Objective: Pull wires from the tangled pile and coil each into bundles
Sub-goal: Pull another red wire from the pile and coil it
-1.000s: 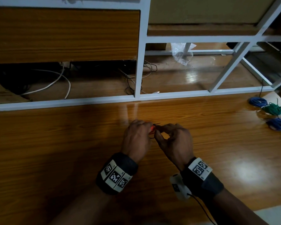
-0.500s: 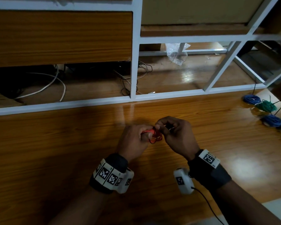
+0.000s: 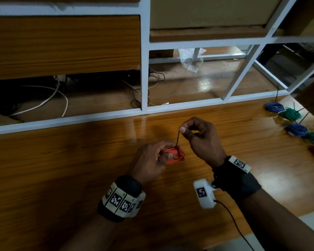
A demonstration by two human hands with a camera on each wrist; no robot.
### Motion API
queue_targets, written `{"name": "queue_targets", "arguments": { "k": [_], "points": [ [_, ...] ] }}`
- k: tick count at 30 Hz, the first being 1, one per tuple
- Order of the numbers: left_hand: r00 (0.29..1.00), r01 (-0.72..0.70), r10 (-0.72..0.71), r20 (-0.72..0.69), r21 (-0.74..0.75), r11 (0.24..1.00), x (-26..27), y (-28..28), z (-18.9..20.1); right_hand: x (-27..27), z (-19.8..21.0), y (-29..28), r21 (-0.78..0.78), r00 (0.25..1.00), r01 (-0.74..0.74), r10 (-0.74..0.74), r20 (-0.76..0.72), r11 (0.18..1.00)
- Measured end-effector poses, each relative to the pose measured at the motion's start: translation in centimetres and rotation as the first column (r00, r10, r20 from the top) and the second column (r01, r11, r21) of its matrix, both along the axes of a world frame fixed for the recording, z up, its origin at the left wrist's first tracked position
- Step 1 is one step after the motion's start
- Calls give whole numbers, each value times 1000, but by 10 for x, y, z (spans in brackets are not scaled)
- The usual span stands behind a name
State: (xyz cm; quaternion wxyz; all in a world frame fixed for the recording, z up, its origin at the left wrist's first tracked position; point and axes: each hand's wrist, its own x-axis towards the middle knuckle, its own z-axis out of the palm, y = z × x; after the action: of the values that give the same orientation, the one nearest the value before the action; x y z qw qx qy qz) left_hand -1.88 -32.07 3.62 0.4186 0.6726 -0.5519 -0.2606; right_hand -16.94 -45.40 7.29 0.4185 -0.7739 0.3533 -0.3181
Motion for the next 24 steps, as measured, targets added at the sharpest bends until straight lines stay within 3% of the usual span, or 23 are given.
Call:
{"name": "queue_targets", "arguments": {
  "k": [5, 10, 15, 19, 21, 24],
  "points": [
    [999, 11, -11, -40, 4, 1000, -10, 1, -11, -2, 15, -20, 0, 996, 50, -49, 72, 999],
    [999, 16, -16, -51, -11, 1000, -13, 3, -17, -2, 12, -19, 161, 988, 76, -96, 118, 984],
    [990, -20, 23, 139, -25, 999, -19, 5, -20, 1, 3, -22, 154, 979, 165, -181, 94, 974],
    [980, 24, -19, 196, -26, 999, -20, 5, -19, 3, -5, -24, 162, 972, 213, -226, 65, 964],
    [995, 36, -37, 88, 16, 999, -20, 5, -23, -1, -5, -26, 204, 987, 143, -154, 41, 968],
    [960, -86, 105, -258, 85, 993, -21, 12, -36, -14, 1, -22, 299, 999, 45, -50, 9, 953]
  ]
}}
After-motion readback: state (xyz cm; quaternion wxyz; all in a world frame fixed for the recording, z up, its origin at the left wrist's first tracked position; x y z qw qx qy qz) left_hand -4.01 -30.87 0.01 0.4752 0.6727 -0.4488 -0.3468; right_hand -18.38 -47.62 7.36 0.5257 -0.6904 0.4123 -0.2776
